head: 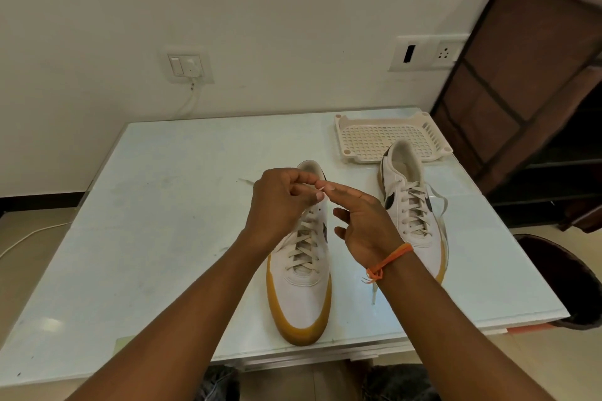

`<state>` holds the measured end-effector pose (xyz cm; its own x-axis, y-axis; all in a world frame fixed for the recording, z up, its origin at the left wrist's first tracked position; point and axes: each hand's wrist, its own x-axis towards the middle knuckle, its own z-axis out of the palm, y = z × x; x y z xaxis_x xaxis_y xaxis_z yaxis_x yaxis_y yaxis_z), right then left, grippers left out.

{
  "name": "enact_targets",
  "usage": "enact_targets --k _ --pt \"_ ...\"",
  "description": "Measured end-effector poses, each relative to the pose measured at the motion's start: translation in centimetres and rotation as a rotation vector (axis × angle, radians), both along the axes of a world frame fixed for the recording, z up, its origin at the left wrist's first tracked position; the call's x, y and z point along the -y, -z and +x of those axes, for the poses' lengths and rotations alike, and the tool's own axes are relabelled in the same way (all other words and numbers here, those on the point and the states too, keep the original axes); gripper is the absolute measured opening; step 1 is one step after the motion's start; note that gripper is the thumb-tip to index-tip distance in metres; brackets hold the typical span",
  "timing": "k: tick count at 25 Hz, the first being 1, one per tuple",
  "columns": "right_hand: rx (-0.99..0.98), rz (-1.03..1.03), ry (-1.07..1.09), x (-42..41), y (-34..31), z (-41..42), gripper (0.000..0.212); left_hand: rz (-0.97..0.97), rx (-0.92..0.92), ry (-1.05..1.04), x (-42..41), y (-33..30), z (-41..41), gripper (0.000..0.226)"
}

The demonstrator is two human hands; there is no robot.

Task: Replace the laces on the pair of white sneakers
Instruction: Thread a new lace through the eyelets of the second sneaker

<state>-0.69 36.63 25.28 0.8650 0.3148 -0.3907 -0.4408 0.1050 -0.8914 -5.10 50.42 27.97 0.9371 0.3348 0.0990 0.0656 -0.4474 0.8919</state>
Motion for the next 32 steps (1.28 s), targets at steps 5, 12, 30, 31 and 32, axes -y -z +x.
enact_targets --k 5,12,30,31,32 --pt "-0.154 -0.155 0.086 1.3 1.0 1.5 0.034 0.677 -0.078 0.024 -1.5 2.0 1.2 0.014" --pt "-0.190 -0.186 0.000 1.2 2.3 1.6 0.026 1.032 -0.147 -0.008 -0.4 3.2 2.0 0.016" --pt "0.125 -0.319 -0.062 0.2 3.5 1.2 0.017 0.544 -0.331 0.028 -1.1 3.5 2.8 0.014" --pt "0.140 -0.333 -0.056 0.2 3.5 1.2 0.018 0.582 -0.318 0.040 -0.9 3.6 2.8 0.015" --pt "0.151 -0.347 -0.051 0.2 3.7 1.2 0.018 0.614 -0.306 0.043 -0.6 3.7 2.8 0.015"
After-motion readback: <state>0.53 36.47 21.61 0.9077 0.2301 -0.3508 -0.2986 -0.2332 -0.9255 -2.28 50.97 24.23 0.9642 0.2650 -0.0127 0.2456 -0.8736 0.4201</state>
